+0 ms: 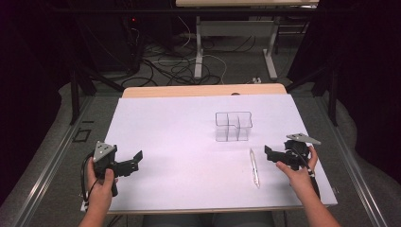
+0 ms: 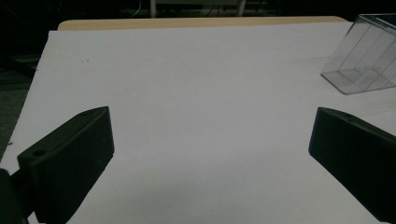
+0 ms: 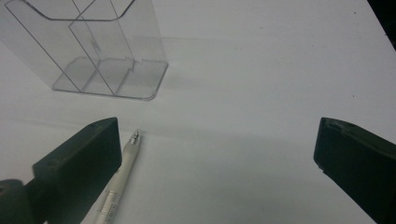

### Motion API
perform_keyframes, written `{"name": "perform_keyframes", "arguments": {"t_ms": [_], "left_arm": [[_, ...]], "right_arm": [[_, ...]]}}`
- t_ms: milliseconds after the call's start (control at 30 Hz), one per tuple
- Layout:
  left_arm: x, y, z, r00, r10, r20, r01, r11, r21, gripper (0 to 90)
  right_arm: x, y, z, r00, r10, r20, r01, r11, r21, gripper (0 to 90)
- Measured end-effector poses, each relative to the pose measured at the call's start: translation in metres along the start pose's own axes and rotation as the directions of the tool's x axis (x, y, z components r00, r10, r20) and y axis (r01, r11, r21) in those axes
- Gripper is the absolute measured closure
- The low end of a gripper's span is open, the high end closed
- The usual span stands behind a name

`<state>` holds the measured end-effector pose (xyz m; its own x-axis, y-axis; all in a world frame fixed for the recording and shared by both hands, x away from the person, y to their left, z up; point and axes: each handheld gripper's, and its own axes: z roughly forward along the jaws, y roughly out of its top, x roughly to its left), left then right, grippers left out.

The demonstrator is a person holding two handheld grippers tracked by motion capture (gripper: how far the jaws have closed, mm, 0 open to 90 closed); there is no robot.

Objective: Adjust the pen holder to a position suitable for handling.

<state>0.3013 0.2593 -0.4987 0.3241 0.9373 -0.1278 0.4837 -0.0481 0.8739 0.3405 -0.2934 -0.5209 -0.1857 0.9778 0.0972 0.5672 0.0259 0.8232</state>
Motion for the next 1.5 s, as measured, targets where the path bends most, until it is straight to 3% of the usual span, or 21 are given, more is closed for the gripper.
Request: {"name": "perform_keyframes", "arguments": {"t_ms": [167,367,600,900,967,1000,1267,1500], "left_arm": [[0.003,-0.001,-0.002,0.9999,-0.015,0.007,0.015,0.9996,0.023,0.1],[0.001,-0.002,-0.002,0.9998,-0.02,0.003,0.02,0.9995,0.025,0.2],[-0.001,-0.003,0.0,0.9998,-0.001,0.02,0.0,0.9993,0.038,0.1],[-0.001,-0.004,0.001,0.9997,-0.011,0.02,0.01,0.9993,0.037,0.2],[-0.001,-0.004,0.002,0.9997,-0.012,0.021,0.011,0.9992,0.038,0.2],[-0.001,-0.004,0.002,0.9997,-0.012,0.023,0.011,0.9993,0.036,0.1],[-0.001,-0.004,0.003,0.9996,-0.011,0.028,0.01,0.9991,0.042,0.2],[-0.001,-0.004,0.003,0.9995,-0.012,0.028,0.011,0.999,0.044,0.2]], "right_arm": [[0.011,0.014,-0.004,0.9997,-0.02,-0.017,0.02,1.0,0.005,15.0],[0.016,0.025,0.002,0.9984,-0.022,-0.051,0.024,0.999,0.04,18.8],[0.02,0.048,0.01,0.9981,-0.021,-0.058,0.025,0.998,0.064,23.7],[0.031,0.084,0.021,0.998,-0.038,-0.051,0.044,0.991,0.124,30.7],[0.031,0.088,0.023,0.9984,-0.033,-0.046,0.038,0.99,0.132,31.6],[0.033,0.095,0.027,0.9993,-0.003,-0.038,0.009,0.987,0.157,34.0],[0.038,0.115,0.042,0.9977,0.033,-0.059,-0.02,0.979,0.201,43.3],[0.046,0.119,0.058,0.9987,0.028,-0.042,-0.017,0.974,0.225,46.6]]}}
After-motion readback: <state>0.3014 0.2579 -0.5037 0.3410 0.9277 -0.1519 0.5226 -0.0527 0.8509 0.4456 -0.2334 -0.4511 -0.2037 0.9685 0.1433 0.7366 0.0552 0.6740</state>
